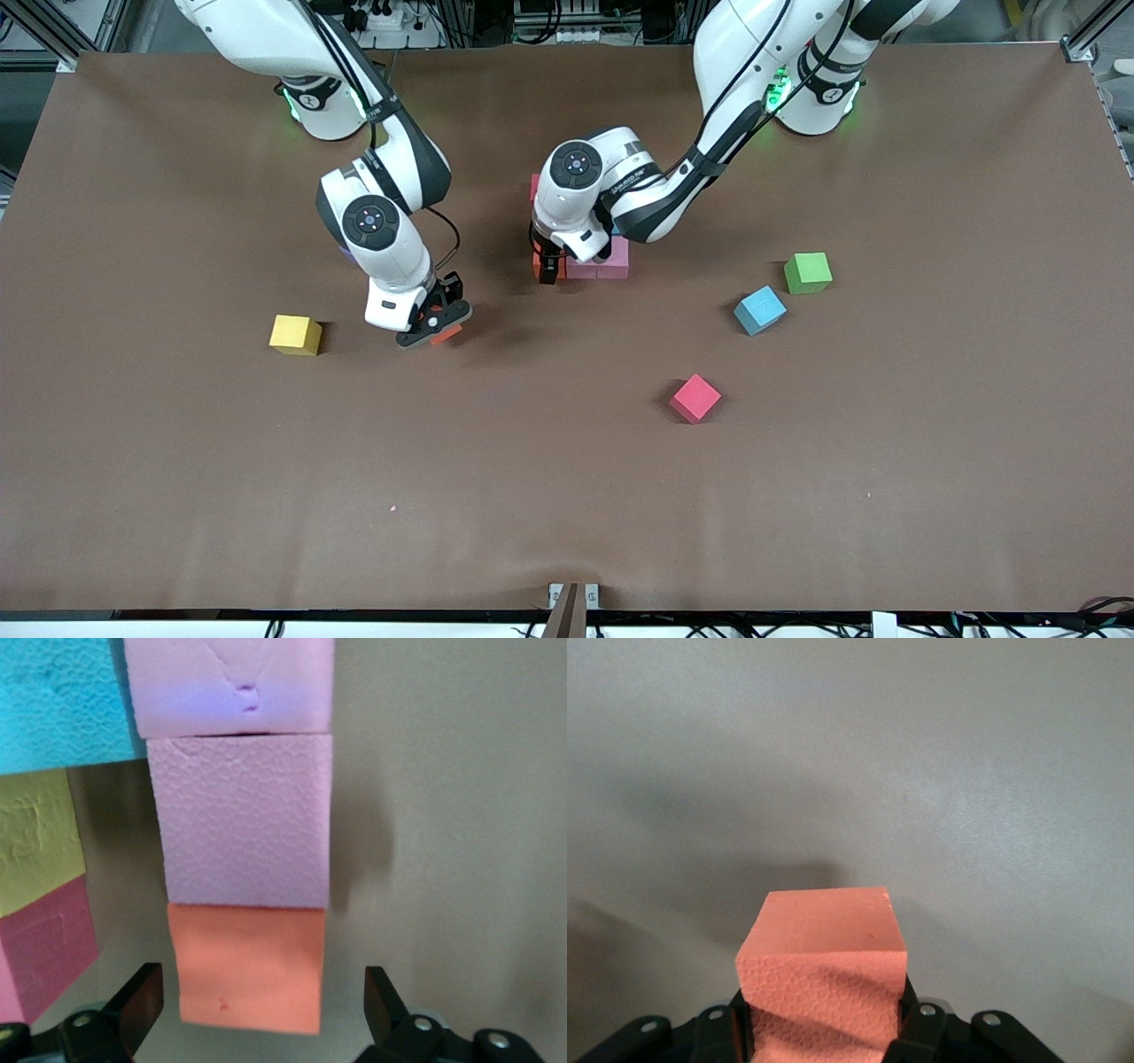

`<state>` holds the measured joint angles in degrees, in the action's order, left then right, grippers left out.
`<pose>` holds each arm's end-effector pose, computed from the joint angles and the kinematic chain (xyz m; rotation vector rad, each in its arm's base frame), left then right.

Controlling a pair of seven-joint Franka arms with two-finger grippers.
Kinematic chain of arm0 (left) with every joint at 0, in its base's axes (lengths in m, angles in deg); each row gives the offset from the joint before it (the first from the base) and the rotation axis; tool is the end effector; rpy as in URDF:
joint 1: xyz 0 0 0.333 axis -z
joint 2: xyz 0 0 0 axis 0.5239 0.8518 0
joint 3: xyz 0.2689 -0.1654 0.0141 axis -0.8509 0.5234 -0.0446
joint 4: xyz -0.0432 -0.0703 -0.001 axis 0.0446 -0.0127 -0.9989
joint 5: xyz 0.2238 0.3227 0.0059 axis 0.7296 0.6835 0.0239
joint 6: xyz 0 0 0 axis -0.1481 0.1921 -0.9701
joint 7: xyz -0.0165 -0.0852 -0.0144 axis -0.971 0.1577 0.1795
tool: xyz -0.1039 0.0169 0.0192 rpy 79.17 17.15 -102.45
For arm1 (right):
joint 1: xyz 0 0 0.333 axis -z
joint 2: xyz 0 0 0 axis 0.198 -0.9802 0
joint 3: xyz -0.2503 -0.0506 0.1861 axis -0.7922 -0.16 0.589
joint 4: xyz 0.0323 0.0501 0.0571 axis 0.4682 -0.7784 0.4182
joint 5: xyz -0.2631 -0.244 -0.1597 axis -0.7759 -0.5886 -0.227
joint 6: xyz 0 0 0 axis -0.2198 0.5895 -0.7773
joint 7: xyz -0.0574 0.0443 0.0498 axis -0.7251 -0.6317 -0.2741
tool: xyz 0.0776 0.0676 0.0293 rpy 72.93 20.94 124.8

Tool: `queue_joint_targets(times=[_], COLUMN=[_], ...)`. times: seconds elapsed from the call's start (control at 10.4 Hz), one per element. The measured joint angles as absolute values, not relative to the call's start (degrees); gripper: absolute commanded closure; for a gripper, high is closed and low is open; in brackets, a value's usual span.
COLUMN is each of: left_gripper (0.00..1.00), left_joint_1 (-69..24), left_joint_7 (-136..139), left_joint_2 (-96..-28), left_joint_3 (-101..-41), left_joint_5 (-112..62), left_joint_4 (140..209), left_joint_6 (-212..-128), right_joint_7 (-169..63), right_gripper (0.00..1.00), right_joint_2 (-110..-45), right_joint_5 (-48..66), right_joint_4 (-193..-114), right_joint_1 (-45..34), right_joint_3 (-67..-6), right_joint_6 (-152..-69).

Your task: Form number 2 with 11 blocks

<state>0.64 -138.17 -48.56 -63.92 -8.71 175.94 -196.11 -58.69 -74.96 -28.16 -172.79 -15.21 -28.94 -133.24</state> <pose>0.3831 -0.5522 0.2196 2.1845 2.1298 -0.3091 0.5178 0.2848 0.2545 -3.0438 -0.7700 0.0293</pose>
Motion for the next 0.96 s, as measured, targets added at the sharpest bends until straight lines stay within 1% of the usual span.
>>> queue_joint_targets(times=[0.1,0.38,0.48,0.67,0.96], left_gripper=[0.0,0.0,0.0,0.0,0.0], left_joint_1=[0.7,0.2,-0.8,-4.9,-14.1], left_joint_7=[-138.2,-138.1,-137.4,-130.0,-111.6], left_joint_2=[-49.8,-54.7,-56.1,-57.5,-57.6], left_joint_3=[-63.9,-64.1,-64.2,-64.6,-64.9], left_joint_5=[-8.7,-5.3,-3.5,-2.6,-2.4], left_joint_4=[175.7,175.4,175.3,175.2,173.9], left_joint_6=[-194.6,-190.0,-188.7,-187.3,-185.4], right_joint_7=[-58.7,-58.9,-59.8,-64.1,-73.4], right_gripper=[0.74,0.74,0.74,0.74,0.74], right_joint_2=[-75.0,-75.8,-76.2,-77.5,-80.6], right_joint_5=[-26.9,-24.6,-24.3,-24.2,-23.4], right_joint_4=[-172.2,-168.5,-167.8,-166.7,-163.3], right_joint_1=[-15.2,-15.3,-15.3,-16.3,-20.0], right_joint_3=[-28.9,-28.8,-28.8,-28.6,-28.5], right_joint_6=[-132.2,-125.9,-125.2,-125.1,-125.1])
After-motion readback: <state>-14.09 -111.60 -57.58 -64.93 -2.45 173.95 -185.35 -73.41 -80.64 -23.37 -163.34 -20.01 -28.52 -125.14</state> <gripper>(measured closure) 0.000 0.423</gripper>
